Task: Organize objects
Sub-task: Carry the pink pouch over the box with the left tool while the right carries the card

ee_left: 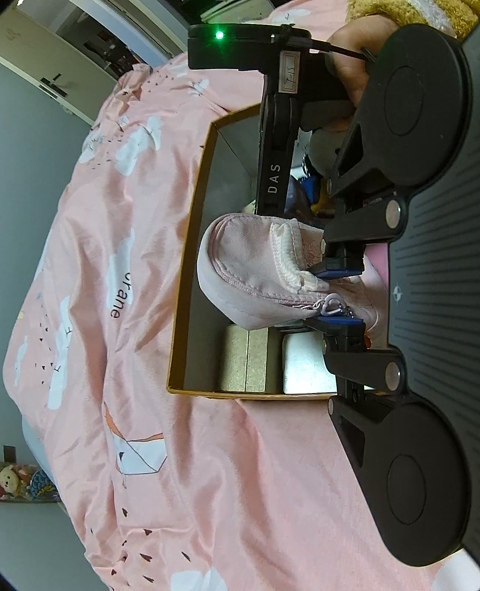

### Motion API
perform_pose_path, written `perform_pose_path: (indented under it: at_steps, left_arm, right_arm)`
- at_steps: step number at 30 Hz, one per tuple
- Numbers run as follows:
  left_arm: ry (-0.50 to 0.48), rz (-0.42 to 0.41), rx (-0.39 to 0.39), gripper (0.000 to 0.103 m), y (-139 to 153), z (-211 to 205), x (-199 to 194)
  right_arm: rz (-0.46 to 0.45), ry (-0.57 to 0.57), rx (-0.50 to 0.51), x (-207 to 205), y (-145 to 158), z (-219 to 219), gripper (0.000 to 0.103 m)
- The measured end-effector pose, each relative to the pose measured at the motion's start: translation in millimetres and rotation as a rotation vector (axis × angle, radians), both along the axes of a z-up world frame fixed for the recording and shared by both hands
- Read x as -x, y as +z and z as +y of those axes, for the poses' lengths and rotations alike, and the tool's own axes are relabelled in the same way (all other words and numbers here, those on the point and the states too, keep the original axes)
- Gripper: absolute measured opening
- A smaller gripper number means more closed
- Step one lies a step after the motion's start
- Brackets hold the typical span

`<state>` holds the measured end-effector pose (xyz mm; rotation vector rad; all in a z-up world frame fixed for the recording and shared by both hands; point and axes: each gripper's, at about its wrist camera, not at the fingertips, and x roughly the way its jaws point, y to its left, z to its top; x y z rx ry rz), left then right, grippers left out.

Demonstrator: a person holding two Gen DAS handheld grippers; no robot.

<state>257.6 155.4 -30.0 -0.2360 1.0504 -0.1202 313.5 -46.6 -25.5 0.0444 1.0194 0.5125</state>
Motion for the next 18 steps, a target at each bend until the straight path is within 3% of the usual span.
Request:
perform_pose_path:
  at_steps: [5, 8, 11, 14, 18]
  left_arm:
    - [-0.011, 0.034, 0.007, 0.022, -7, 0, -2]
    - [-0.021, 0.057, 0.022, 0.022, -8, 1, -3]
    - [-0.040, 0.116, 0.058, 0.022, -13, 4, -7]
    - [-0.061, 0.148, 0.035, 0.022, -13, 1, -10]
    - [-0.098, 0.212, 0.056, 0.022, -16, -3, -17]
  right_arm:
    - [0.019, -0.002, -0.027, -4, -2, -6, 0.062]
    - [0.014, 0.032, -0.029, 0, 8, -12, 0.072]
    - [0.029, 0.090, -0.041, 5, 18, -21, 0.073]
    - [0.035, 0.175, 0.005, 14, 24, -24, 0.063]
    - [0.027, 0.244, 0.060, 23, 19, -22, 0.041]
